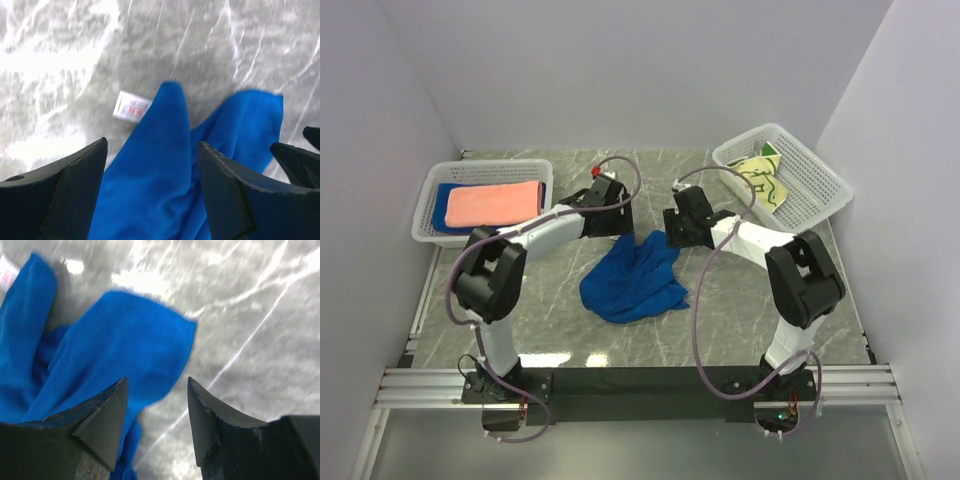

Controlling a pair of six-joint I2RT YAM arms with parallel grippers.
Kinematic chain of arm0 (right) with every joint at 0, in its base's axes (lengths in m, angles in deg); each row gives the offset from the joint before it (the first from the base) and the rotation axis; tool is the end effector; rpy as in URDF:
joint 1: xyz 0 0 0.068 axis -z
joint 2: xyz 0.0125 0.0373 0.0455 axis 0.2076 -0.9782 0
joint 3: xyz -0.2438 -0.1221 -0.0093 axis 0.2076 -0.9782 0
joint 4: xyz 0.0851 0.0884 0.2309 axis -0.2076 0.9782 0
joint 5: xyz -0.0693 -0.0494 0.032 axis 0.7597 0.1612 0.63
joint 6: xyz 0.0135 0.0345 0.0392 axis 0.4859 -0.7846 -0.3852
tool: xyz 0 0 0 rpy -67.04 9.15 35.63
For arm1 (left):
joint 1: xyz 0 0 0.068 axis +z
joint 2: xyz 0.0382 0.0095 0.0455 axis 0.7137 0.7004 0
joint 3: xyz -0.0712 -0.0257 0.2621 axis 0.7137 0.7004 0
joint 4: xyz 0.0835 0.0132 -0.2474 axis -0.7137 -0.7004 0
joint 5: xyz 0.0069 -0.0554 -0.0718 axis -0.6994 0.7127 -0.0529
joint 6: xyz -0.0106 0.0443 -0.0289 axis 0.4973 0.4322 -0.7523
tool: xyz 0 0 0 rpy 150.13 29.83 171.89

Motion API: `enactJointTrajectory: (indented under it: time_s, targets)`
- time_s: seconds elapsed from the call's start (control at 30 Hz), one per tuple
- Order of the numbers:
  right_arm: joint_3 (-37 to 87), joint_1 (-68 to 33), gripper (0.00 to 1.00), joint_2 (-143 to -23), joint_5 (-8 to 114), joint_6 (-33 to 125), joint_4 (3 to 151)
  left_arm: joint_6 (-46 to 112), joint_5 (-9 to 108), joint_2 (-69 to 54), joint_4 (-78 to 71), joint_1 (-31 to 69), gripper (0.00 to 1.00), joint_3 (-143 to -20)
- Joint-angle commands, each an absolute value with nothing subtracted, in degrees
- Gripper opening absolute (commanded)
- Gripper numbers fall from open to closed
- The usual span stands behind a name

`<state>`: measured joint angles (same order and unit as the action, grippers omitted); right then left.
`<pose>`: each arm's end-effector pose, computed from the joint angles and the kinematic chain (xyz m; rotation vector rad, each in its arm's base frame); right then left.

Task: Fold and stack the towels
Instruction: Move the towel to the center of the board, then flatten out the crumpled towel

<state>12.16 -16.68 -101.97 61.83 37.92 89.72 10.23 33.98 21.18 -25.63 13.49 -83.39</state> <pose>0.3221 0.1749 0.1881 -0.2812 2.4591 0.2998 0.3387 -0.2067 0.2131 -0.1018 2.4724 -0.3575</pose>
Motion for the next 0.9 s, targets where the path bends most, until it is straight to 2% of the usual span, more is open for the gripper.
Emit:
enactJointTrajectory:
  time_s: [0.0, 0.23, 0.47, 0.5, 0.53, 0.57, 0.6, 0.63, 0.7, 0.87]
  targets:
    - [16.93, -16.32, 0.56, -105.70, 66.59, 38.64, 88.35, 9.35, 29.26, 23.89, -26.58, 12.67, 0.76, -88.84]
    - [21.69, -16.23, 0.53, -111.69, 67.82, 38.38, 90.45, 8.56, 28.02, 29.43, -27.46, 11.09, 0.73, -91.57]
    - [21.51, -16.23, 0.51, -114.15, 69.58, 37.68, 91.42, 5.58, 25.57, 30.05, -28.08, 9.42, 0.70, -87.28]
    - [21.43, -16.23, 0.49, -114.50, 69.76, 37.68, 91.68, 5.14, 25.04, 29.79, -28.08, 9.15, 0.69, -86.40]
    - [21.16, -16.32, 0.41, -114.42, 69.85, 37.59, 91.34, 4.70, 24.51, 29.18, -28.17, 8.98, 0.69, -85.52]
    - [20.81, -16.23, 0.33, -114.33, 69.85, 37.67, 91.25, 3.74, 23.20, 28.74, -28.08, 8.98, 0.62, -83.34]
    - [20.11, -16.23, 0.15, -113.98, 70.02, 37.68, 90.99, 3.21, 22.58, 28.21, -27.99, 8.89, 0.60, -82.10]
    - [19.76, -16.23, 0.08, -113.63, 70.37, 37.59, 90.90, 2.59, 21.96, 26.99, -28.08, 8.89, 0.58, -80.95]
    - [18.45, -16.14, 0.00, -112.23, 70.72, 37.50, 90.37, 1.18, 20.03, 25.49, -28.25, 8.98, 0.51, -77.52]
    - [15.63, -14.91, 0.00, -108.36, 71.43, 36.36, 89.58, -2.06, 17.13, 18.90, -29.22, 9.24, 0.48, -70.06]
